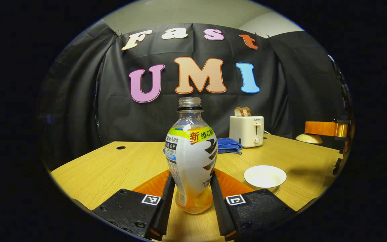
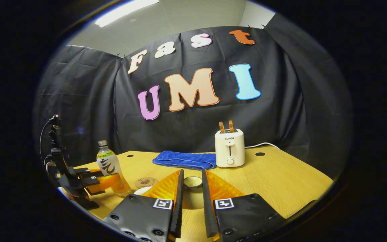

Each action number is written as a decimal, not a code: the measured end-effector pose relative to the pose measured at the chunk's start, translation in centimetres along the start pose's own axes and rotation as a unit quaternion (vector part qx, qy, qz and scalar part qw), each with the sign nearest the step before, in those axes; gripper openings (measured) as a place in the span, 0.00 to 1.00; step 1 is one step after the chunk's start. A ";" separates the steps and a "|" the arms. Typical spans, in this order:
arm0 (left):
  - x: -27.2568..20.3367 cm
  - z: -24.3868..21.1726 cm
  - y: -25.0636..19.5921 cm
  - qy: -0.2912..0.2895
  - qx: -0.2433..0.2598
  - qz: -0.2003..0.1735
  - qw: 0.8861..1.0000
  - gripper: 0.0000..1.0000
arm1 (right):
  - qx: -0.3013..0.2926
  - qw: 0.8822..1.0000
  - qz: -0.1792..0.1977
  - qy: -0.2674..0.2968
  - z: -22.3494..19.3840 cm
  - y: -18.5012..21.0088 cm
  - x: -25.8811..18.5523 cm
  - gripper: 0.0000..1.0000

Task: Open the teacup lid with one hand, grasp the water bottle and pour water into the teacup with the other hand; after pouring, place the water bottle on the coaster and then close the teacup lid.

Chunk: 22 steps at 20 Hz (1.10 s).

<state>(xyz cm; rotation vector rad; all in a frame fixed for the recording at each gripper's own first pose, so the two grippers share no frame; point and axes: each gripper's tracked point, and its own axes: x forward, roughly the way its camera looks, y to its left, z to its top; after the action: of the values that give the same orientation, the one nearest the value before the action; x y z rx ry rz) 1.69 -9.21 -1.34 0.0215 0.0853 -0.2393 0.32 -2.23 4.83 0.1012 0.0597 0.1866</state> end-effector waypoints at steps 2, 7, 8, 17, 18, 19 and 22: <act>0.1 0.1 0.1 0.001 0.018 0.001 1.000 0.54 | 0.002 1.000 0.003 0.003 0.0 0.1 0.0 0.31; 0.3 0.0 0.7 0.013 0.070 0.018 0.997 0.54 | -0.001 1.000 -0.007 -0.002 0.6 -0.4 -0.1 0.30; 0.3 0.1 0.9 0.014 0.086 0.023 0.996 0.54 | 0.000 1.000 -0.009 -0.002 0.6 -0.6 0.0 0.31; 0.2 0.7 0.6 0.005 0.266 0.029 0.964 0.54 | 0.000 1.000 -0.016 0.001 0.4 -1.1 -0.3 0.31; 0.2 0.5 0.8 0.008 0.282 0.030 0.959 0.54 | -0.002 1.000 -0.017 -0.001 0.4 -1.1 -0.4 0.31; 0.3 0.6 0.9 0.012 0.300 0.029 0.953 0.54 | -0.003 1.000 -0.018 -0.002 0.6 -1.2 -0.5 0.31; 0.5 0.3 1.1 0.022 0.349 0.034 0.936 0.55 | 0.000 1.000 -0.020 -0.005 0.8 -1.6 -0.6 0.31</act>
<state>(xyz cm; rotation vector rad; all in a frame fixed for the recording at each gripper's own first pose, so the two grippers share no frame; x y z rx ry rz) 2.46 -8.25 -1.06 0.7382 0.0402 -0.1907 0.07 -3.95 5.52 0.1004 0.0518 0.1453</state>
